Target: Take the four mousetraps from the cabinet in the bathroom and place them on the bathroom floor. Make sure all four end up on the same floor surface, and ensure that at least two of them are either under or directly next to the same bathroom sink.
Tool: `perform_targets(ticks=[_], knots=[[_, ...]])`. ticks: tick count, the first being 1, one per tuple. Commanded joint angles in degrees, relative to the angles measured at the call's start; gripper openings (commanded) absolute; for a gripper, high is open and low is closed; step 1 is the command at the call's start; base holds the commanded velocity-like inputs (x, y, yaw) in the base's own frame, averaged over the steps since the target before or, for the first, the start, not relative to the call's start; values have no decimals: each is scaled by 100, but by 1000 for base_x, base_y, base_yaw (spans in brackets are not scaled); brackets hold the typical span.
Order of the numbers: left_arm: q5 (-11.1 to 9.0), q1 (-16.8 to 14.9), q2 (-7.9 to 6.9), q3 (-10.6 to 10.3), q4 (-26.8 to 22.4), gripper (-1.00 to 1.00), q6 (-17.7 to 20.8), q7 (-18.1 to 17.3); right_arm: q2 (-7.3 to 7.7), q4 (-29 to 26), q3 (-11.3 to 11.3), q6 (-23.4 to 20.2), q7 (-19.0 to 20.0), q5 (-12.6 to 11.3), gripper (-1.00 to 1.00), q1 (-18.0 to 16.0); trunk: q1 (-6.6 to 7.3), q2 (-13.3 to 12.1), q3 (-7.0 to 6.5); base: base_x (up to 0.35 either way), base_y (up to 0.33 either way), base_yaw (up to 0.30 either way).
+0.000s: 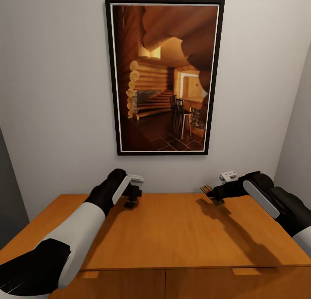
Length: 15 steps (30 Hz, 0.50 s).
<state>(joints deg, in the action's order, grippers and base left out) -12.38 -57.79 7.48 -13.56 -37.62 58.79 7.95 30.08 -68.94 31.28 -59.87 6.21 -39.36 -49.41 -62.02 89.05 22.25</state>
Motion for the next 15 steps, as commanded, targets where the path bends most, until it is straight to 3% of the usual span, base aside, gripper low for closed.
perform_targets(ticks=[1,6,15], knots=[[-65,-5,-29,-8,-11,100,18,22,3,-1,9,-13,47,45,-100,-8,0,4,7,0,0,0],[-63,-5,-155,24,-28,100,18,-82,0,2,9,-13,47,49,-100,-8,0,4,7,0,0,0],[-62,-5,-196,40,-31,100,12,-115,-2,11,9,-13,47,51,-100,-8,0,4,7,0,0,0]])
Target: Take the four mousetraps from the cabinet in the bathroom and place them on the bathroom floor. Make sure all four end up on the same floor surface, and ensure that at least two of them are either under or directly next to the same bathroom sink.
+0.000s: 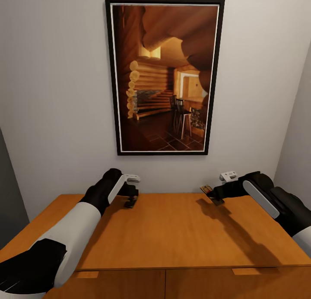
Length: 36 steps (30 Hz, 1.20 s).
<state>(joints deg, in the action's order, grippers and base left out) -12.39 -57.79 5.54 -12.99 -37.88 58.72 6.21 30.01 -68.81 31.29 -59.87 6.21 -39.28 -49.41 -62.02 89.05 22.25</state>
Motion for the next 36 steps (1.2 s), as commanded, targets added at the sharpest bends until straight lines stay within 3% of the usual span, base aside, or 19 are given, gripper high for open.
perform_targets(ticks=[1,29,36], knots=[[-62,-5,-4,-16,-2,100,16,58,5,-2,9,-13,47,43,-100,-8,0,4,7,0,0,0],[-79,-4,59,-19,413,100,-77,82,4,-6,9,-13,55,37,-100,-8,0,4,7,0,0,0],[-92,-4,61,-20,588,100,-307,82,4,-9,9,-13,55,35,-100,-8,0,4,7,0,0,0]])
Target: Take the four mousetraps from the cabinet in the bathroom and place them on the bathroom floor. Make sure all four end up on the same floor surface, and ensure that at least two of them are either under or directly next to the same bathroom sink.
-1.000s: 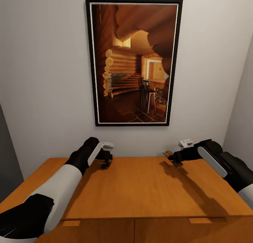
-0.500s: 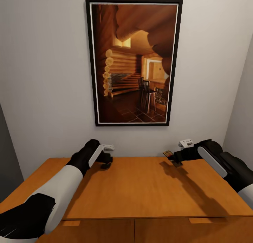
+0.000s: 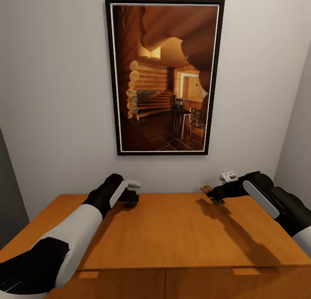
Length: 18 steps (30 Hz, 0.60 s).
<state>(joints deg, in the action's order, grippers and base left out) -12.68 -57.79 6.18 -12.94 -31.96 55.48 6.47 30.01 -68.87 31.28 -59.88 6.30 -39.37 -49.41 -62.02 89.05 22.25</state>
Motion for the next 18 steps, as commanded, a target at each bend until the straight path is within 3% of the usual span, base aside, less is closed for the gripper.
perform_targets(ticks=[1,18], knots=[[-63,-5,-3,-24,31,100,-18,56,5,-1,9,-12,47,44,-100,-8,0,4,7,0,0,0],[-59,-5,5,4,316,100,-177,54,5,3,9,-12,47,52,-100,-8,0,4,7,0,0,0]])
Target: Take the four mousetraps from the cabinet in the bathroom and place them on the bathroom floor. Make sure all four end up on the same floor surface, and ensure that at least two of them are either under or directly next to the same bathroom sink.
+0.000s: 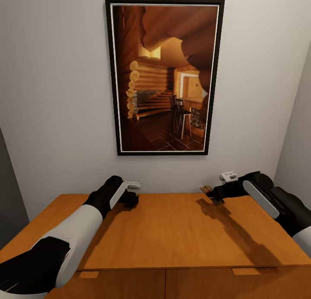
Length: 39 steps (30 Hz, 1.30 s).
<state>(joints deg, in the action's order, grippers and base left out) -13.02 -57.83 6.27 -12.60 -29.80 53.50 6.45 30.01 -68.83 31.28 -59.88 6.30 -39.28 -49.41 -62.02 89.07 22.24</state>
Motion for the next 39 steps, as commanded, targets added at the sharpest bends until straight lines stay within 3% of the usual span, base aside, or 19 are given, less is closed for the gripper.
perform_targets(ticks=[1,25,26,39], knots=[[-25,-1,-4,-29,103,100,12,56,5,-2,9,-12,47,43,-100,-7,-1,3,9,0,0,0],[-34,-1,0,-36,274,100,-129,63,12,-6,1,-12,47,29,-100,-7,-1,3,9,0,0,0],[-34,-1,2,-39,300,-100,-129,64,12,-6,1,-12,47,28,-100,-7,-1,3,9,0,0,0],[-10,0,72,-66,500,-100,-132,71,13,-8,1,-12,47,5,-100,-7,-1,3,9,0,0,0]])
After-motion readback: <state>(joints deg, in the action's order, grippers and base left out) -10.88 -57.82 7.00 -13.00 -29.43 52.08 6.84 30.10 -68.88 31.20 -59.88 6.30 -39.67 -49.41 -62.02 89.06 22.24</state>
